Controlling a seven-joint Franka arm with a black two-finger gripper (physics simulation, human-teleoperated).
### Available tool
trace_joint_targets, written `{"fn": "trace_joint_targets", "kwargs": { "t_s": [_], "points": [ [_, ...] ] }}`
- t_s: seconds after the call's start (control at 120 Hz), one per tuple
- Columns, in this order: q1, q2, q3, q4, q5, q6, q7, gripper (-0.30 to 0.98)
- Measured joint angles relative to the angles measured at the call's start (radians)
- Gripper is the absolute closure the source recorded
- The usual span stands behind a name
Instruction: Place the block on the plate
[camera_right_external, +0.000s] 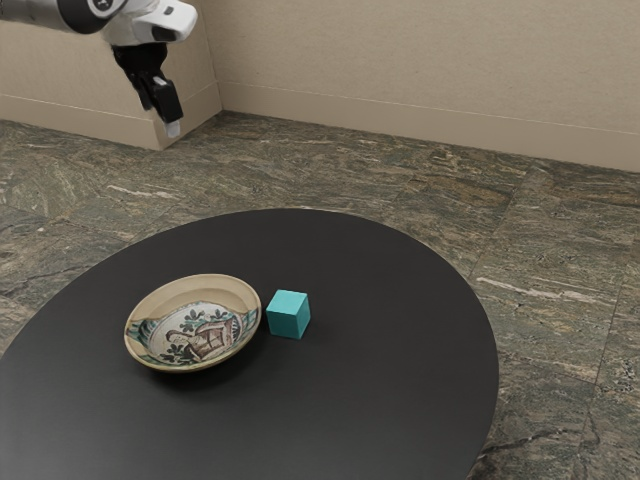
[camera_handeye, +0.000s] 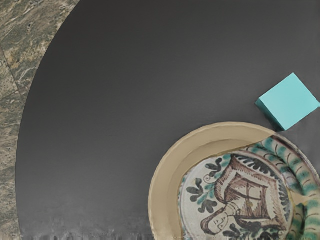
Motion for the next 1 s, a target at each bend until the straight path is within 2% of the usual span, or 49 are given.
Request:
{"fn": "trace_joint_targets", "kwargs": {
  "t_s": [0.158,0.258,0.342,0.6,0.725,1.0],
  "points": [
    [-0.008,-0.004,-0.009,-0.044,-0.007,-0.054,-0.082,0.00],
    [-0.073,-0.006,-0.009,-0.108,-0.009,-0.034,-0.050,0.00],
    [-0.116,-0.004,-0.025,-0.174,-0.006,0.008,0.003,0.00],
    [-0.101,0.013,-0.086,-0.349,-0.008,0.193,0.221,0.00],
    [-0.068,0.054,-0.130,-0.370,-0.017,0.268,0.324,0.00],
    [-0.059,0.146,-0.160,-0.398,-0.033,0.376,0.525,0.00]
  ]
}}
